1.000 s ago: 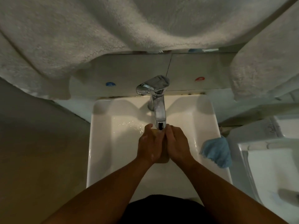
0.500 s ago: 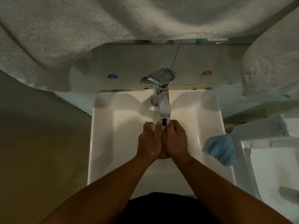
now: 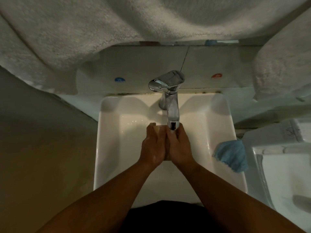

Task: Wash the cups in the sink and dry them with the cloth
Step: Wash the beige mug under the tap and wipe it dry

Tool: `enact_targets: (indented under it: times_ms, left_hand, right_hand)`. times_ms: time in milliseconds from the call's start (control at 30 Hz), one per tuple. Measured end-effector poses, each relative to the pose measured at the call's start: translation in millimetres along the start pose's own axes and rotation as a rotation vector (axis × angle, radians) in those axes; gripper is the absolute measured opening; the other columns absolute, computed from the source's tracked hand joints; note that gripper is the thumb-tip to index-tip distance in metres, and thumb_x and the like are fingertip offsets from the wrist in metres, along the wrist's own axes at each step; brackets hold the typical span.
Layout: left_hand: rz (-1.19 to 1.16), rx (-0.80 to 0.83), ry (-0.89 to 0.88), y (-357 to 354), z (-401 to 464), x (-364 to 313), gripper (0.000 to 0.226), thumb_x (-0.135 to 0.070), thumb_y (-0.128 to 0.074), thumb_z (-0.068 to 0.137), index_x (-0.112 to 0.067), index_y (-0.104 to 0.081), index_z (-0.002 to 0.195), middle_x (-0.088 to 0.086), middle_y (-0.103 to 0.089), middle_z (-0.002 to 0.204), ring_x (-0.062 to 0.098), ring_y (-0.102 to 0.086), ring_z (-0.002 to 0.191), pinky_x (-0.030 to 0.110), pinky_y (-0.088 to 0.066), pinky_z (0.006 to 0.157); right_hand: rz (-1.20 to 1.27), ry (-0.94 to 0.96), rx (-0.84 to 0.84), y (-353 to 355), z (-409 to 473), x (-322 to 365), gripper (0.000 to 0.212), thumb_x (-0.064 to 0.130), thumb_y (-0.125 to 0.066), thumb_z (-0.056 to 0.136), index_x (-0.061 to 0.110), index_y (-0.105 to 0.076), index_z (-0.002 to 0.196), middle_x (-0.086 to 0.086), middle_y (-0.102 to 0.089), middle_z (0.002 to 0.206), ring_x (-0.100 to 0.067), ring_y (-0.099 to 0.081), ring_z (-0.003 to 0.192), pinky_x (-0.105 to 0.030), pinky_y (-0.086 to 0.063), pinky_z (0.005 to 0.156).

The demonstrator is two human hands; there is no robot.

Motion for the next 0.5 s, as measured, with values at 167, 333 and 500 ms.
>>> enact_targets:
  times_ms: [167,333,500]
  left_hand:
    - [-0.124,0.063,-0.065,6,-2,4,0.07,-0.064,-0.055,0.09,-0.046,-0.026,0.151,-0.014,-0.051,0.132,0.012,-0.057,0.116,0.033,-0.053,0.095]
    - [-0.407,0.038,0.24,3,3,14,0.055,-0.068,-0.042,0.097,-0.033,-0.059,0.135,0.0,-0.067,0.127,0.017,-0.066,0.11,0.043,-0.055,0.098]
    - [0.025,-0.006,0.031,-1,0,-1,0.07,-0.08,-0.027,0.091,-0.027,-0.055,0.127,0.001,-0.067,0.118,0.019,-0.066,0.101,0.041,-0.056,0.09]
  right_hand:
    - [0.116,-0.082,0.022,-2,2,7,0.03,0.032,-0.045,0.104,0.031,-0.05,0.134,0.006,-0.064,0.121,-0.011,-0.063,0.106,-0.038,-0.055,0.094]
    - [-0.08,0.166,0.013,-4,-10,8,0.048,0.052,-0.05,0.097,0.023,-0.048,0.136,0.004,-0.06,0.118,-0.01,-0.061,0.108,-0.03,-0.054,0.092]
    - [0.119,-0.01,0.064,0,-3,-4,0.042,0.05,-0.046,0.102,0.032,-0.048,0.139,0.002,-0.062,0.129,-0.015,-0.063,0.114,-0.039,-0.056,0.094]
Point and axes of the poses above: each hand's wrist, its own z-axis towards the middle knuckle, its own y-axis out of the back of the hand, x = y × z, the point moved 4 cm from there along z, towards the middle knuckle
